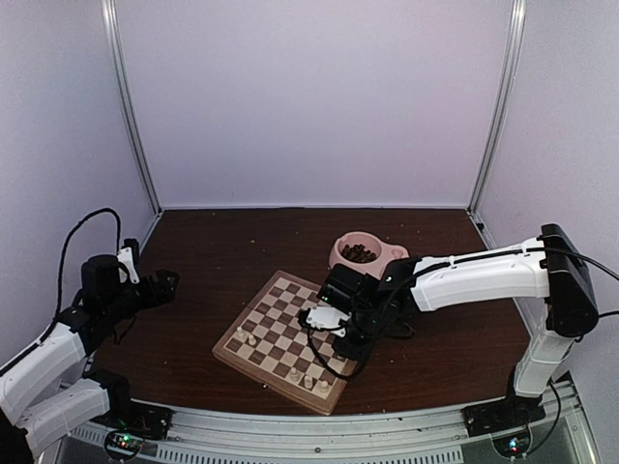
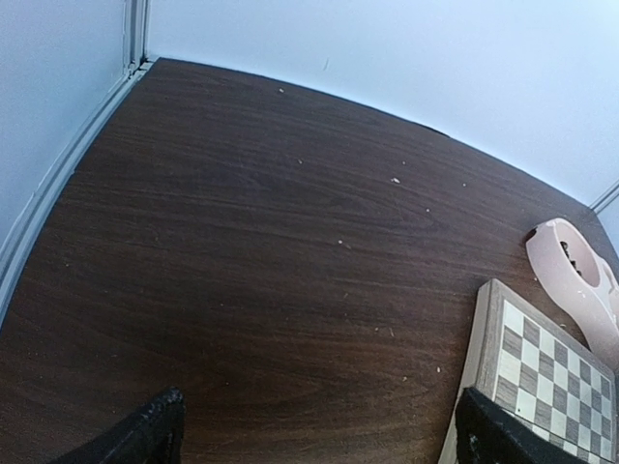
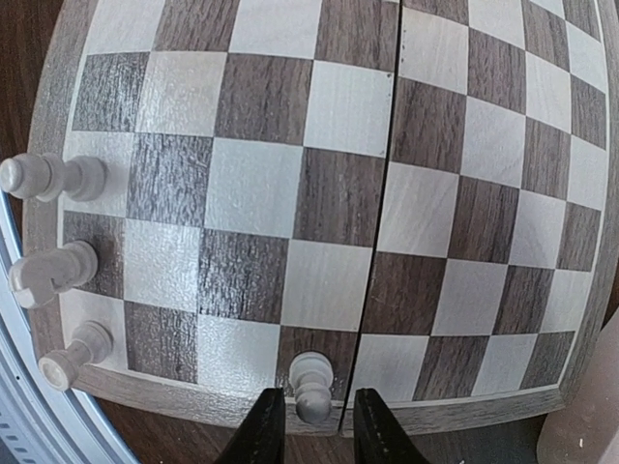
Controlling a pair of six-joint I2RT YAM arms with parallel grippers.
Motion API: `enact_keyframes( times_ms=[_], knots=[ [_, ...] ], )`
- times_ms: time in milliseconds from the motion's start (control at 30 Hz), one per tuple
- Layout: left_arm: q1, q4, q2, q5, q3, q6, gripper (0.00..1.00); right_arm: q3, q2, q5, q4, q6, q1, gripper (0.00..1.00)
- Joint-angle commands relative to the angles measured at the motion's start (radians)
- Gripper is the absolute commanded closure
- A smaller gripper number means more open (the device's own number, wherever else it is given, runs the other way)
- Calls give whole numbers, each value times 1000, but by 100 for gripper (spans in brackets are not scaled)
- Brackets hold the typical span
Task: Set up the chess pieces on the board
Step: Place the pawn on the chessboard, then move the pawn to h2.
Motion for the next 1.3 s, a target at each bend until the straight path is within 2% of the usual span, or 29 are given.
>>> enact_keyframes(
  times_ms=[0, 300, 733, 1267],
  knots=[
    [-2, 45, -7, 6, 31, -1, 2, 18, 20, -12, -7, 3, 5, 74],
    [-2, 38, -69, 12, 23, -9, 2, 29, 21, -39, -20, 2, 6, 90],
    [-2, 49, 0, 32, 34, -5, 2, 26, -6, -129, -25, -23, 36, 92],
    [-2, 39, -48, 30, 26, -3, 2, 25, -16, -143, -19, -49, 83, 92]
  ],
)
